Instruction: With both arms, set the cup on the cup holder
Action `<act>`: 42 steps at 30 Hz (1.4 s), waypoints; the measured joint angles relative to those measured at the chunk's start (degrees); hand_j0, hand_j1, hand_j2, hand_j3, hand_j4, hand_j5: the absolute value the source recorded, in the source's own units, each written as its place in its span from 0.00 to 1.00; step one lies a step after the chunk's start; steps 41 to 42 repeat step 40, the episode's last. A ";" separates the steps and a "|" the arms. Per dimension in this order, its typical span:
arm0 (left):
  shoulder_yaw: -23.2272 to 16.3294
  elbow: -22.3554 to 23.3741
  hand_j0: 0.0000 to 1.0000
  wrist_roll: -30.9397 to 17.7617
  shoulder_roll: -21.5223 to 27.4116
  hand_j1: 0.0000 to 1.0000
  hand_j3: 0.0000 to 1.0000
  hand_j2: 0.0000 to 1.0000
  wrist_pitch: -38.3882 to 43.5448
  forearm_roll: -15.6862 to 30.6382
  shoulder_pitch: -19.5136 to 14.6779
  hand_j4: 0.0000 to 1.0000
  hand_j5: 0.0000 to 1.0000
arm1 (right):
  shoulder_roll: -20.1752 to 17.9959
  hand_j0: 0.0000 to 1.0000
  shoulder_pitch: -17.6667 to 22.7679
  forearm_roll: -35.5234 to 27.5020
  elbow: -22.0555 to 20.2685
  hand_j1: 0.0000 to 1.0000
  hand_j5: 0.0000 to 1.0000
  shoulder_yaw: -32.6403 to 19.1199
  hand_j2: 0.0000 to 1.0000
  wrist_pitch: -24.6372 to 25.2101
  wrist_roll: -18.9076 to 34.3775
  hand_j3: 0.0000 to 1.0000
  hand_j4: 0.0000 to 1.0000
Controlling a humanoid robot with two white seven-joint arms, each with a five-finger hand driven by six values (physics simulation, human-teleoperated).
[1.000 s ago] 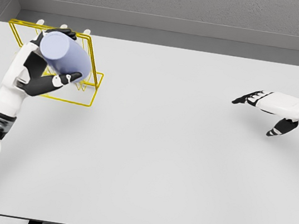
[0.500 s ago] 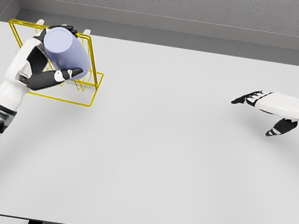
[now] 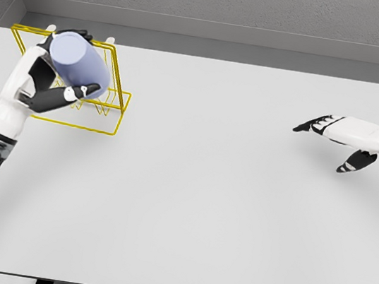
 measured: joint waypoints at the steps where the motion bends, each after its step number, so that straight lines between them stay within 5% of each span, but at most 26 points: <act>1: 0.08 0.01 0.71 0.00 0.01 0.71 0.71 0.71 0.04 0.01 0.00 0.71 0.71 | 0.00 1.00 -0.09 0.00 -0.01 1.00 1.00 0.00 1.00 0.00 0.00 1.00 1.00; 10: 0.25 0.12 0.73 -0.01 -0.35 0.73 0.73 0.73 1.56 -0.02 -0.62 0.73 0.73 | 0.00 1.00 0.35 0.00 -0.03 1.00 1.00 0.00 1.00 0.00 0.00 1.00 1.00; 14: 0.30 0.15 1.00 0.03 -0.50 1.00 1.00 1.00 2.08 -0.11 -0.62 1.00 1.00 | 0.00 1.00 0.35 0.00 -0.03 1.00 1.00 0.00 1.00 0.00 0.00 1.00 1.00; 27: 1.51 0.12 1.00 0.33 -0.86 1.00 1.00 1.00 2.18 -0.63 -0.18 1.00 1.00 | 0.00 1.00 0.44 0.00 -0.03 1.00 1.00 0.00 1.00 0.00 0.00 1.00 1.00; 34: 6.08 0.01 1.00 0.35 0.05 1.00 1.00 1.00 -5.05 -0.87 6.50 1.00 1.00 | -0.03 1.00 0.53 0.00 -0.03 1.00 1.00 0.00 1.00 0.00 0.00 1.00 1.00; 42: 7.49 -0.02 1.00 -1.36 3.08 1.00 1.00 1.00 -9.54 -3.64 9.23 1.00 1.00 | -0.12 1.00 0.88 0.00 -0.03 1.00 1.00 0.00 1.00 0.00 0.00 1.00 1.00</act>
